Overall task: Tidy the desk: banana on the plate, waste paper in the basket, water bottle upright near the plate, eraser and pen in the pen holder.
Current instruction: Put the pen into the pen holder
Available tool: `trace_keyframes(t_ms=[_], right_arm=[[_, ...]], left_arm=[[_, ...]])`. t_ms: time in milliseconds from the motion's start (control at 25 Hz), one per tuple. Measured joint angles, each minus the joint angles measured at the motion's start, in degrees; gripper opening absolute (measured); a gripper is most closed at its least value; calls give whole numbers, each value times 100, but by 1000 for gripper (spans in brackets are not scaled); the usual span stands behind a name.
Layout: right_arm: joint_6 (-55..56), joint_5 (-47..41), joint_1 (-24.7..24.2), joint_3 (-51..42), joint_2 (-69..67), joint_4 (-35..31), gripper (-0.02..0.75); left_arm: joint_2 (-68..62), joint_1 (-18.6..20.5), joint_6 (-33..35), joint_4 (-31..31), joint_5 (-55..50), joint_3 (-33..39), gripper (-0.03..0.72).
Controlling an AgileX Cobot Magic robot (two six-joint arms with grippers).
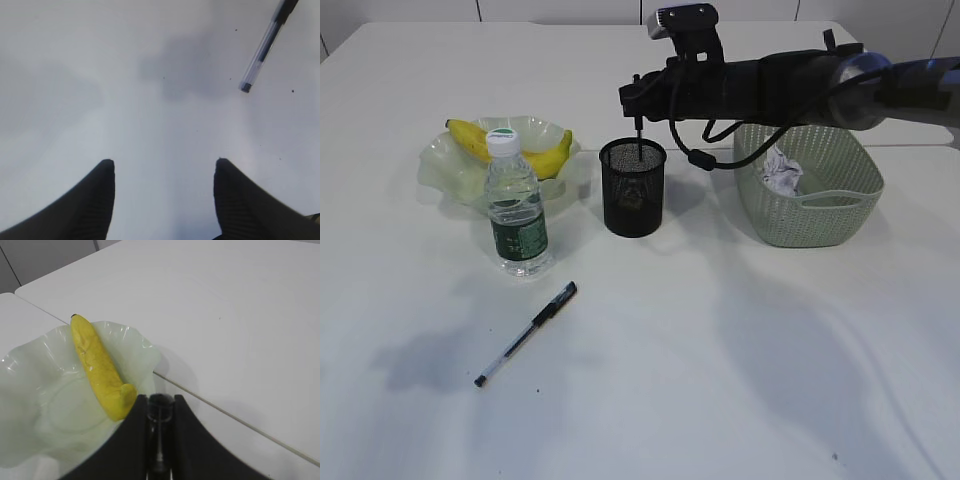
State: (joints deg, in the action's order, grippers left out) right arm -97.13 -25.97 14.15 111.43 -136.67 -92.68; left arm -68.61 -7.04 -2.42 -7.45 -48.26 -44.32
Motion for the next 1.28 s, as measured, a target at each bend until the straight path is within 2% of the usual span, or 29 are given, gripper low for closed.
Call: trace_keyframes(t_ms=[320,800,1080,1280], right_arm=[[-41,-13,0,0,-4,0,71],[-41,-132,0,0,-4,0,194],[-26,-135,0,0,40,-94,204],[429,-145,0,0,335,33,209]], left_arm=[[0,0,2,-12,26,0,434],[0,0,2,-35,-57,0,433],[0,0,12,-35,-71,0,433],[0,0,12,-35,-89,0,433]])
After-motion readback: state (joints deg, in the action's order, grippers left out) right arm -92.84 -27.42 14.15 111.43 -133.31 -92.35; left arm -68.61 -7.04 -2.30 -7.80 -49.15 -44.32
